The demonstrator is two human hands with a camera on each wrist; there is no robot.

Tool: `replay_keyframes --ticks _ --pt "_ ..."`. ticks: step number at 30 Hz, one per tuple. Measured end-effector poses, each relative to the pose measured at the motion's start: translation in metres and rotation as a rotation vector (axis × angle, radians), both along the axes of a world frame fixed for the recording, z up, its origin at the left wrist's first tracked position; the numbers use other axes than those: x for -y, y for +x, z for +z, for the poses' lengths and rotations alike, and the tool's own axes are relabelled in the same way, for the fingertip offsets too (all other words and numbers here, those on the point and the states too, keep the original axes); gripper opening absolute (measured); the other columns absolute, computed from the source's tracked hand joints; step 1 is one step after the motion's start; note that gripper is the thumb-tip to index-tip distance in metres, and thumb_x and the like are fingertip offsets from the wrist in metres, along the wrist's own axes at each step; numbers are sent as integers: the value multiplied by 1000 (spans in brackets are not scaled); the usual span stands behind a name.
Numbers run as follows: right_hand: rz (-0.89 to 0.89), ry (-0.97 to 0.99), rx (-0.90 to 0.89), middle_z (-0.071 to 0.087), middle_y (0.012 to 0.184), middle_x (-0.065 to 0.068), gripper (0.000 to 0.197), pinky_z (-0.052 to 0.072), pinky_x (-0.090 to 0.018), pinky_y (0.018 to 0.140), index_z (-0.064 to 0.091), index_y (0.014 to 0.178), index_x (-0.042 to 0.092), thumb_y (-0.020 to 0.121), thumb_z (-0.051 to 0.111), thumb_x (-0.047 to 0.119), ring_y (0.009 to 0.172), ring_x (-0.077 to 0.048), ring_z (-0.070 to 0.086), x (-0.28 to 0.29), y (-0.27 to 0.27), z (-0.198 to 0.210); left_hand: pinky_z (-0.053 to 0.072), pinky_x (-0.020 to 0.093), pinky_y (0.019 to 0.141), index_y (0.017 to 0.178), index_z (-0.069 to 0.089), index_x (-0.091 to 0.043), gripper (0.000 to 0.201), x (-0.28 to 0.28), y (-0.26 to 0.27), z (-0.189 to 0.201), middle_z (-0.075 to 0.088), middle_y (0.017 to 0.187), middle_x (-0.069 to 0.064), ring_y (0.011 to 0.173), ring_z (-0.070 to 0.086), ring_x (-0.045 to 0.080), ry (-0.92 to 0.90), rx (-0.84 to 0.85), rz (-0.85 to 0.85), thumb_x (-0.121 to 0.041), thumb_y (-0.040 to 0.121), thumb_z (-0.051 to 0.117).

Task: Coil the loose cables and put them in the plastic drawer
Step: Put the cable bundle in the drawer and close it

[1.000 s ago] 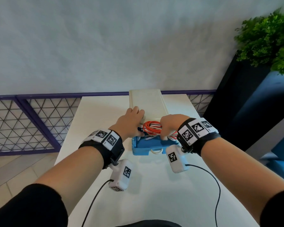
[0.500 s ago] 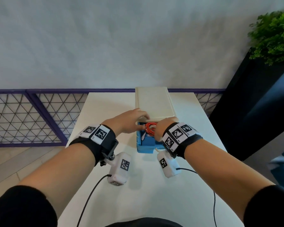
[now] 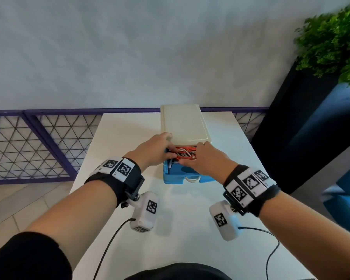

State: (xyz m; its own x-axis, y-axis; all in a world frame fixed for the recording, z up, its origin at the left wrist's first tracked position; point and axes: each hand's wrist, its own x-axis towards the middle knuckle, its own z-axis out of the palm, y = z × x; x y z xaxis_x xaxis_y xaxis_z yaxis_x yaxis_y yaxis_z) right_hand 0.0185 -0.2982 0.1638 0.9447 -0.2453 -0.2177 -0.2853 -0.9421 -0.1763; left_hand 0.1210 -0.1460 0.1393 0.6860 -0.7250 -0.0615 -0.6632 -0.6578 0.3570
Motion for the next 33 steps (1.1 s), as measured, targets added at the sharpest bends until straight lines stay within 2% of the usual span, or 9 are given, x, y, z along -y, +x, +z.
replay_keyframes --ticks 4,8,12,16,19,22,26,30,33 --pt "181 -175 227 45 121 -7 48 46 -33 71 50 125 16 91 55 49 110 -24 47 6 -19 5 32 47 108 113 69 -26 29 0 -1 0 36 149 5 135 32 26 -34 -11 16 -37 86 63" --pt "216 33 141 47 104 -1 32 43 -33 71 57 113 14 89 64 34 96 -25 56 14 -13 -3 32 44 108 106 69 -26 27 0 -2 -1 36 148 7 135 31 26 -63 -22 21 -37 82 69" --pt "245 94 93 44 96 3 27 41 -31 73 61 102 14 86 69 33 86 -19 48 19 -2 -10 33 42 108 105 65 -22 29 0 -6 3 38 146 6 135 32 25 -52 -23 25 -35 80 71" --pt "240 140 73 52 85 2 21 44 -32 67 54 80 19 81 73 29 78 -20 53 13 11 -20 41 32 88 117 46 -22 61 1 -12 11 49 124 -1 114 48 19 -115 -97 37 -40 68 79" --pt "250 132 111 55 84 1 16 44 -32 66 57 84 19 84 70 26 77 -21 54 9 15 -24 30 38 110 146 14 -27 113 1 -15 14 23 153 0 139 26 18 11 -174 13 -55 59 80" --pt "240 104 142 55 91 -2 19 44 -33 64 62 100 13 87 67 26 82 -22 57 6 11 -26 10 49 119 150 -5 -29 127 4 -20 15 -7 159 -3 147 -5 17 213 -152 -11 -68 58 73" --pt "261 144 111 63 97 -9 23 48 -36 74 65 106 8 93 59 27 89 -27 61 8 6 -20 3 55 118 149 -4 -29 130 7 -26 14 -9 156 -6 146 -12 16 278 -139 -12 -70 54 73" --pt "231 128 30 58 75 -4 31 42 -26 66 62 71 16 98 51 25 71 -20 53 16 11 -13 8 57 116 148 5 -29 129 13 -26 17 7 153 -2 145 1 19 270 -95 13 -70 49 76" --pt "220 115 78 54 92 -5 18 49 -37 76 63 99 13 92 60 29 83 -22 53 14 15 -19 9 56 116 144 19 -28 126 14 -24 19 23 144 -2 140 16 22 280 -36 15 -74 41 75"
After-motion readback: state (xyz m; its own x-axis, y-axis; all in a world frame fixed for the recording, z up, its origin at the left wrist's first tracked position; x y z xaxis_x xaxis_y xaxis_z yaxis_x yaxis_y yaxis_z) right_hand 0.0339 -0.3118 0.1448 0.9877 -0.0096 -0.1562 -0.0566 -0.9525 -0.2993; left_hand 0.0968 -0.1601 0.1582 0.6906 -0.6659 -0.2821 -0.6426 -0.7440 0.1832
